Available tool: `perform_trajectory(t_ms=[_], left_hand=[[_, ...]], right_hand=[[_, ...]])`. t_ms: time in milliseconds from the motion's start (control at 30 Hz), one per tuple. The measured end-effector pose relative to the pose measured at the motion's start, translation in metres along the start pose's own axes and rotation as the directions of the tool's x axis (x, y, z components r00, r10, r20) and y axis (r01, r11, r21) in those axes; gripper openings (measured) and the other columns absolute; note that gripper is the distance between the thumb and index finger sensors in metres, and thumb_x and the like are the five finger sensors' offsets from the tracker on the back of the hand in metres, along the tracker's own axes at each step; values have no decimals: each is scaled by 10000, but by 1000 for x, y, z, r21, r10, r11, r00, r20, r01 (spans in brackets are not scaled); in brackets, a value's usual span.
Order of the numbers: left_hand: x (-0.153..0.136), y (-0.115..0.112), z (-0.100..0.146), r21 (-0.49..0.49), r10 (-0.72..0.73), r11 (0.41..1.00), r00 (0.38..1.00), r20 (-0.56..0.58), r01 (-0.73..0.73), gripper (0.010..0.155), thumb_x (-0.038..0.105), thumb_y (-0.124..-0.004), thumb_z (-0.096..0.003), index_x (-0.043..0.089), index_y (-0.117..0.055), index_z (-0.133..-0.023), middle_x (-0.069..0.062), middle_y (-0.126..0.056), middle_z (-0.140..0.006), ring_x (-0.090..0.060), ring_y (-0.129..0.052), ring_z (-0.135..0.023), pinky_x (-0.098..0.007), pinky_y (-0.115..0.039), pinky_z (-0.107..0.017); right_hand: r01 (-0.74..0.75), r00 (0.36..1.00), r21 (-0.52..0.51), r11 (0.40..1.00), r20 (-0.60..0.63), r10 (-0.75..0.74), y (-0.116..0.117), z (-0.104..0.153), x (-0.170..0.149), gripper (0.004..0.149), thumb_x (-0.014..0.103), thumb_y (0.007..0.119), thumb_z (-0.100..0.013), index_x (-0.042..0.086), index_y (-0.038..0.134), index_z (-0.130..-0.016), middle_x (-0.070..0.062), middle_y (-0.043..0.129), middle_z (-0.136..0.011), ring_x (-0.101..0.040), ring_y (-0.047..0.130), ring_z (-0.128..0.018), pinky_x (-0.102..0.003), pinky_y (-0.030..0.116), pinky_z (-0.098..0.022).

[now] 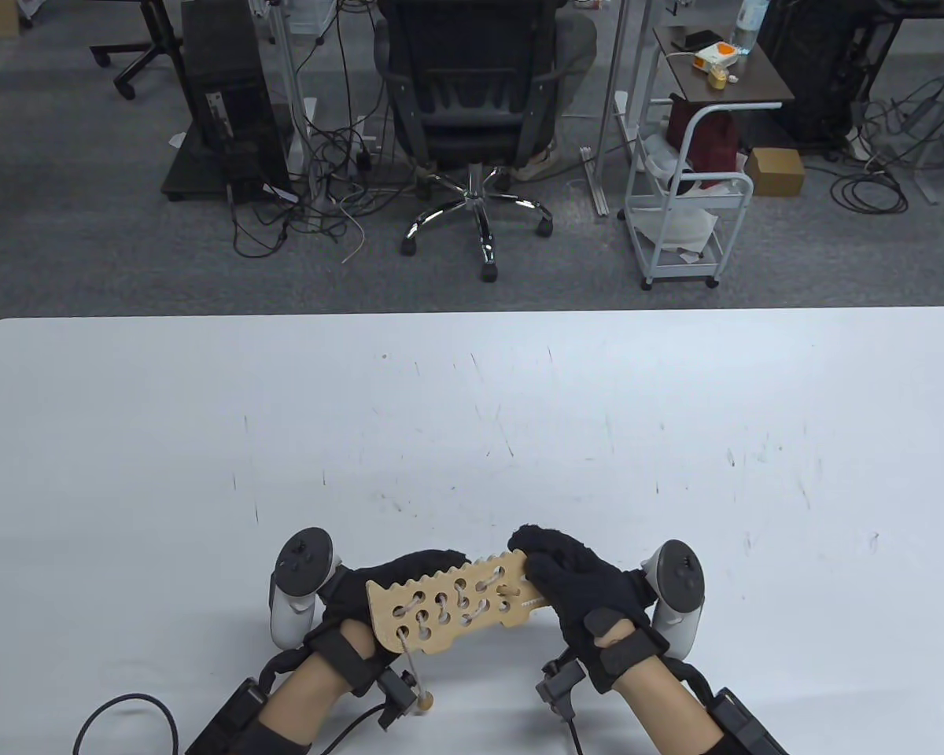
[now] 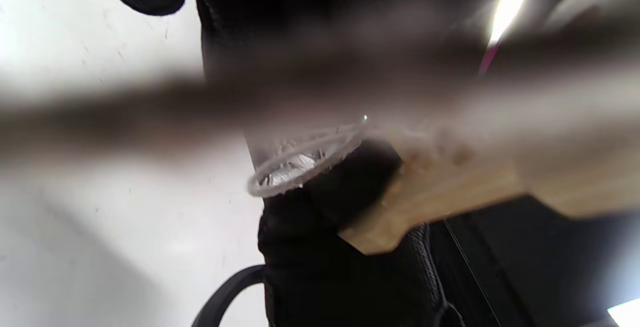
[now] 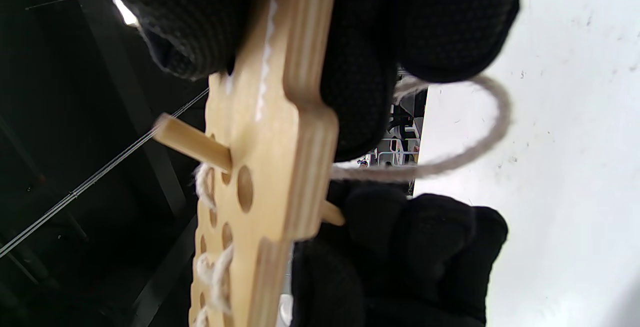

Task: Thread rope through all holes on crocodile lacing toy

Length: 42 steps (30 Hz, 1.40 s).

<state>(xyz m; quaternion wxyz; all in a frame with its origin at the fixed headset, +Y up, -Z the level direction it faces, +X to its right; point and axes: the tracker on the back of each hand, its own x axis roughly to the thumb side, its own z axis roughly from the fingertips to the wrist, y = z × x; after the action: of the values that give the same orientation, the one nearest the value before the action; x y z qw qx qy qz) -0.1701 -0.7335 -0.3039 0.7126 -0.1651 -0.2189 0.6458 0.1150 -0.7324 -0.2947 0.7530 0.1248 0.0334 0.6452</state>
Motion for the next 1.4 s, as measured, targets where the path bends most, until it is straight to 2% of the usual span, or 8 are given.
perform_trajectory(t_ms=[167,433,700,800,867,933,1200,1400], left_hand=[[3,-6,1,-45,41,998,999,29,-39,507,295,-863,-427,268,-832,-932,-8,-905,-926,-280,-928,-825,-557,-624,-723],[5,-14,0,-141,128,983,990,63,-119,555,273,-841,-431,290,-765,-981,13,-838,-998,-235,-945,-785,-512,-668,-702],[4,-20,-1,-187,198,965,978,63,-183,596,262,-829,-430,299,-698,-1010,4,-824,-1007,-179,-1002,-656,-478,-713,-674],[5,-19,-1,-174,153,975,984,87,-136,652,266,-837,-425,385,-615,-1026,40,-829,-1002,-174,-1019,-644,-469,-723,-671],[4,-17,-2,-163,147,978,984,100,-129,636,292,-835,-424,442,-619,-1003,77,-867,-968,-149,-1053,-596,-447,-747,-662],[4,-14,-3,-164,171,975,980,105,-153,628,286,-834,-426,443,-627,-997,72,-921,-923,-150,-1065,-565,-445,-753,-655],[1,-9,-2,-131,168,979,982,85,-156,617,297,-812,-443,442,-630,-1014,74,-909,-956,-222,-985,-734,-501,-687,-694],[-6,9,-3,-42,178,984,982,62,-175,604,316,-799,-451,440,-638,-1019,70,-906,-959,-234,-958,-771,-505,-674,-702]], right_hand=[[6,1000,-7,1000,2,-6,-2,-1,-1,451,351,823,-460,189,798,-880,-31,1002,-718,-217,1052,-488,-437,825,-419],[-84,996,0,996,36,84,1,-2,-3,472,368,818,-459,183,788,-892,-30,1006,-720,-225,1049,-493,-441,819,-423],[-180,981,-19,983,73,181,1,-2,1,495,391,807,-458,176,776,-902,-30,1010,-711,-230,1048,-484,-445,815,-424],[-212,974,-11,977,75,212,1,-3,1,492,400,801,-459,172,784,-895,-31,1017,-693,-231,1046,-469,-455,811,-419],[-214,974,7,977,82,213,1,-4,2,461,403,799,-454,179,812,-857,-19,1021,-662,-220,1048,-438,-451,815,-413],[-213,973,59,975,102,207,4,-3,5,454,399,798,-455,171,810,-847,-16,1022,-645,-216,1048,-426,-456,817,-408],[-208,974,23,978,98,205,-1,-2,6,448,393,811,-447,164,818,-833,-18,1026,-635,-213,1060,-414,-449,828,-402],[-201,975,-8,980,95,201,-6,-3,8,446,390,815,-450,164,818,-833,-21,1027,-637,-217,1059,-419,-452,828,-402]])
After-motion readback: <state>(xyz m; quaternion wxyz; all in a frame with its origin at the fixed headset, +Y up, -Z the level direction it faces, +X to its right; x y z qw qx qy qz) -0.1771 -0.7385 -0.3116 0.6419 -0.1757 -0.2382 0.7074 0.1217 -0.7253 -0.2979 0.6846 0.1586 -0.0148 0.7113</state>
